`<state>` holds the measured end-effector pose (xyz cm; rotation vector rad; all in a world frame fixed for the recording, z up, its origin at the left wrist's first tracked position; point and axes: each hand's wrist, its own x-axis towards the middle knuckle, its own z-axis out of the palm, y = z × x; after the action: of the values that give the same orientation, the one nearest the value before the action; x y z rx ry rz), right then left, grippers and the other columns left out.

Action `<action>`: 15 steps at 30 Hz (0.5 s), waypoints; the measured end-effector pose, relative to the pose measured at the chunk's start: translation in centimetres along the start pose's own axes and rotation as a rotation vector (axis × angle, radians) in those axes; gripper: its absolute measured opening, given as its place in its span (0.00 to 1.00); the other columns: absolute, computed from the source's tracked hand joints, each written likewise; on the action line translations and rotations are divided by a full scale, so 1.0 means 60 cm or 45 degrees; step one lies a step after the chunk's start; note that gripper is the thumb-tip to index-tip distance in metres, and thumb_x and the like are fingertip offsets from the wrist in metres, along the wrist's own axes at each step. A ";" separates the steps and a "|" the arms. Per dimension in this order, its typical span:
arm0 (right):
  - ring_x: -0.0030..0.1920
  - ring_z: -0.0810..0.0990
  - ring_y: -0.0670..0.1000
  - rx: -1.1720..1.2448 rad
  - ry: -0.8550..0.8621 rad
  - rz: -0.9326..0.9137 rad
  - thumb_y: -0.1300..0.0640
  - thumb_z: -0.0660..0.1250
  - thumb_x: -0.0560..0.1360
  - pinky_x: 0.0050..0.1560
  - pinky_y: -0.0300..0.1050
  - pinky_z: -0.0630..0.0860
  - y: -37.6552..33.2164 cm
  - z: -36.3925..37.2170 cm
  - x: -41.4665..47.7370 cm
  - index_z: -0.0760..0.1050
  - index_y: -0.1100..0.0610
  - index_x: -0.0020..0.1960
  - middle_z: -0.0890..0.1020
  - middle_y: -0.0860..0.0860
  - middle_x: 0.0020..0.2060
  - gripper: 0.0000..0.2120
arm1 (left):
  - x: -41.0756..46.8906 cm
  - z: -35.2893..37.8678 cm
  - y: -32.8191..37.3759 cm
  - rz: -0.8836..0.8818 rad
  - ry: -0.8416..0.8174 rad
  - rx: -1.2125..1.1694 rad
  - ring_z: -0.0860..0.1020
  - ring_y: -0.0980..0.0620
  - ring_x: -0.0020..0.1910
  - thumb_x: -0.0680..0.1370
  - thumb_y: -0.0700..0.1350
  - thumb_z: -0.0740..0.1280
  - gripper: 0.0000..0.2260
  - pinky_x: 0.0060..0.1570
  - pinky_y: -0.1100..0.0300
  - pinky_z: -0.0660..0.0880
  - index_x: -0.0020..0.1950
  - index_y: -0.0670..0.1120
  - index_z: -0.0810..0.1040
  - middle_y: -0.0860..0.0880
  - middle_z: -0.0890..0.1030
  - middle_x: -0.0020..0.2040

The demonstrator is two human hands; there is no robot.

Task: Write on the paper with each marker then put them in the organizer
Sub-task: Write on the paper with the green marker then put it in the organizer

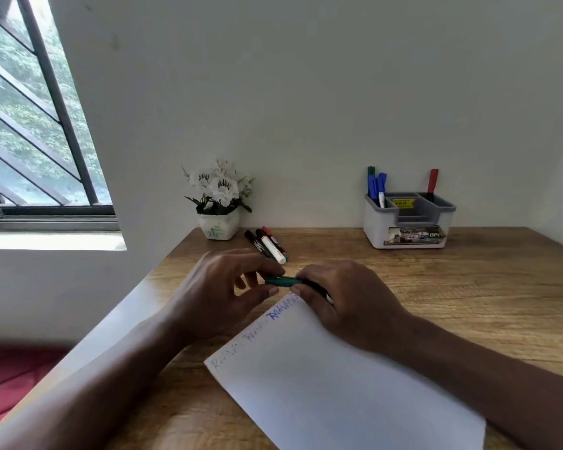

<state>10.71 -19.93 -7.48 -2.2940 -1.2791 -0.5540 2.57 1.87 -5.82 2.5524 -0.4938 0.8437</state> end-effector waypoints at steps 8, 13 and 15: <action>0.37 0.74 0.46 -0.039 -0.048 0.009 0.40 0.54 0.81 0.34 0.44 0.63 -0.006 -0.002 0.002 0.82 0.49 0.51 0.83 0.46 0.40 0.20 | -0.004 0.001 0.001 0.073 -0.025 0.167 0.79 0.63 0.41 0.79 0.50 0.70 0.08 0.40 0.58 0.77 0.57 0.54 0.83 0.59 0.84 0.47; 0.33 0.73 0.48 -0.064 -0.030 0.034 0.38 0.53 0.80 0.30 0.44 0.61 -0.010 -0.004 0.002 0.78 0.49 0.46 0.77 0.44 0.33 0.21 | -0.002 0.002 0.005 0.101 -0.011 0.212 0.74 0.66 0.41 0.79 0.48 0.71 0.07 0.41 0.66 0.73 0.57 0.53 0.84 0.59 0.83 0.48; 0.32 0.71 0.49 -0.098 -0.027 0.053 0.36 0.50 0.80 0.30 0.45 0.60 -0.012 -0.003 0.002 0.75 0.49 0.44 0.73 0.44 0.31 0.22 | -0.001 0.002 0.006 0.123 0.000 0.228 0.73 0.66 0.42 0.80 0.48 0.71 0.07 0.42 0.66 0.72 0.57 0.52 0.84 0.59 0.83 0.48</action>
<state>10.11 -19.62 -7.15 -2.3901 -1.2369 -0.5754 2.41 1.52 -5.83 2.7088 -0.5686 0.9618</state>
